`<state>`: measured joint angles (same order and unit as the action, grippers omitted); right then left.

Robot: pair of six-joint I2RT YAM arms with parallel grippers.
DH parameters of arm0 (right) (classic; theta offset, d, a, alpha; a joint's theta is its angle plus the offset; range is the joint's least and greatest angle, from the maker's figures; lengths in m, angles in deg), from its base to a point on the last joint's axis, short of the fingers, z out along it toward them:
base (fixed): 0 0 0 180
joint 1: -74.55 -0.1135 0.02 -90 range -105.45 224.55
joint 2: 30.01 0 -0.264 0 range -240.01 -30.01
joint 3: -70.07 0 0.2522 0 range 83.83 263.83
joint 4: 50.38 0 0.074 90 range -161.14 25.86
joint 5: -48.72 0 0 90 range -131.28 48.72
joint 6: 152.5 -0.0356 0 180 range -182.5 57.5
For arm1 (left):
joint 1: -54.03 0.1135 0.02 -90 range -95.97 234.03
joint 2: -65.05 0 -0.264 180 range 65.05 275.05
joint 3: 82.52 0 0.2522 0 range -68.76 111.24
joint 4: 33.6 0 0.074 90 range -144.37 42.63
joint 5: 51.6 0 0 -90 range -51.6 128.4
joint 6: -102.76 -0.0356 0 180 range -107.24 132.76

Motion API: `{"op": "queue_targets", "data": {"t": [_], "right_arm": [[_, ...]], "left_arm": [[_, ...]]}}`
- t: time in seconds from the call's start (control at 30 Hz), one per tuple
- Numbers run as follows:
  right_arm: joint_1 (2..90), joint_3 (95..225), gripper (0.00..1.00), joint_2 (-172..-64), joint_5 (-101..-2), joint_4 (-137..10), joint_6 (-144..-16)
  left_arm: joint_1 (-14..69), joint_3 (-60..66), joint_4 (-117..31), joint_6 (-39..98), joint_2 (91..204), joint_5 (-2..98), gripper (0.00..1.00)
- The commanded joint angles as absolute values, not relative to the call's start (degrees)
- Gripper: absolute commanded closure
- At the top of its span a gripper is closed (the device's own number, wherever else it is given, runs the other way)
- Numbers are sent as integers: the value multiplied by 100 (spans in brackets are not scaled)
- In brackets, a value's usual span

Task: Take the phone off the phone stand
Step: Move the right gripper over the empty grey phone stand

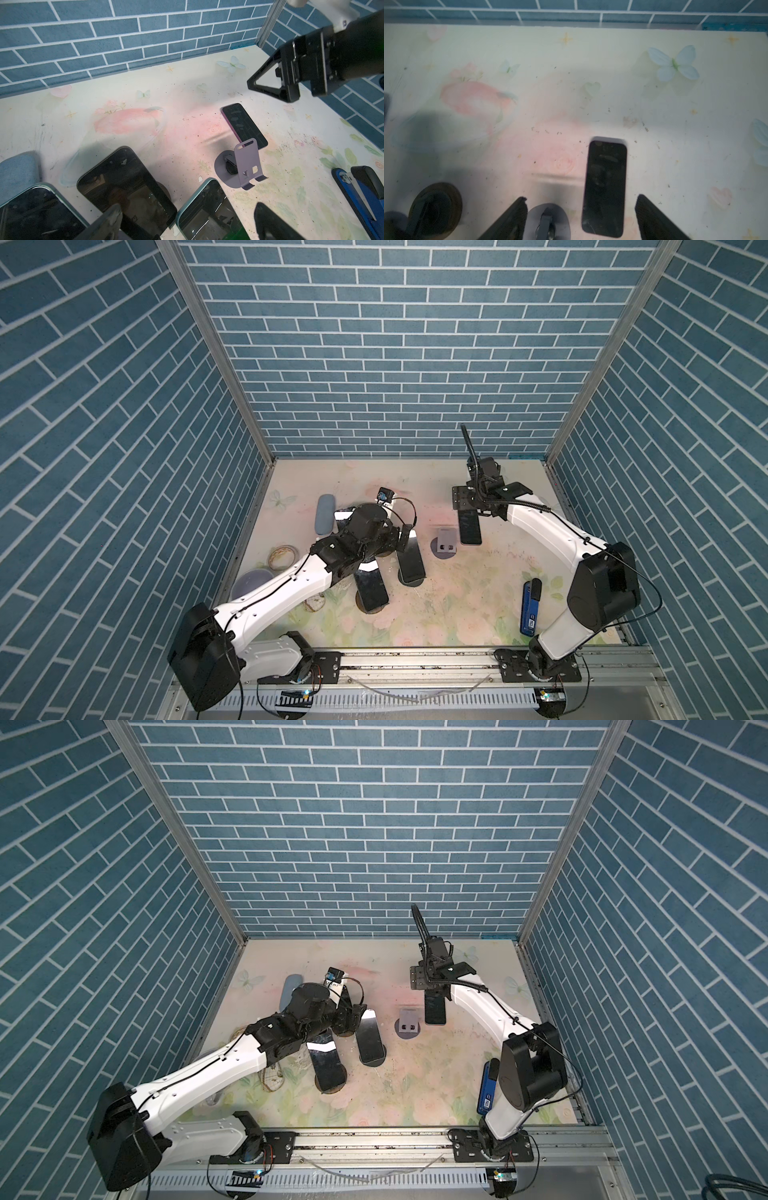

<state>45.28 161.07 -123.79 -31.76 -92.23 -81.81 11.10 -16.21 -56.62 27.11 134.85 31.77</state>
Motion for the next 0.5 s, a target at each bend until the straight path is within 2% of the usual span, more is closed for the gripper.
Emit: {"op": "queue_targets", "data": {"t": [0.0,0.47], "right_arm": [[4329,15793,17,-12209,-3278,-9584,-8577],[3922,15291,17,-12270,-3684,-9473,-9093]], "left_arm": [[1074,-1733,-5678,2701,13306,3102,0],[1079,-1963,-5760,2790,12956,2891,0]]}}
